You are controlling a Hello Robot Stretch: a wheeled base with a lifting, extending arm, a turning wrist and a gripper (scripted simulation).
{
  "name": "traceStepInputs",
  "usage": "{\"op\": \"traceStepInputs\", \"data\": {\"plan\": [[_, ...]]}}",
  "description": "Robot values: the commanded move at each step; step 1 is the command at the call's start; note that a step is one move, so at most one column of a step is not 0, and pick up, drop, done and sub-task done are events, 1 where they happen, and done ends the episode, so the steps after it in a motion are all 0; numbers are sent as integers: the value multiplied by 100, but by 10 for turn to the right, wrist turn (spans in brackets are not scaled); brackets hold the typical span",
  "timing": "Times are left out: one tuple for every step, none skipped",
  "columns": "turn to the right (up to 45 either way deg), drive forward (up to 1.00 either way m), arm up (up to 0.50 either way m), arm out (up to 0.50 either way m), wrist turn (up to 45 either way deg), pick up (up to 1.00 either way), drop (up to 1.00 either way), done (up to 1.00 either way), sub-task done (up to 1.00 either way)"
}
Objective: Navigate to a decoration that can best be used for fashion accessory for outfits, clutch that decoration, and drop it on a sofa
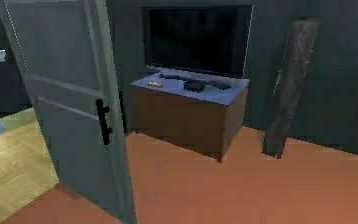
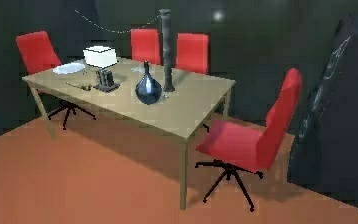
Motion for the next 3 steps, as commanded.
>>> {"op": "traceStepInputs", "data": {"plan": [[210,0,0,0,0,0,0,0,0],[0,100,0,0,0,0,0,0,0],[90,0,0,0,0,0,0,0,0]]}}
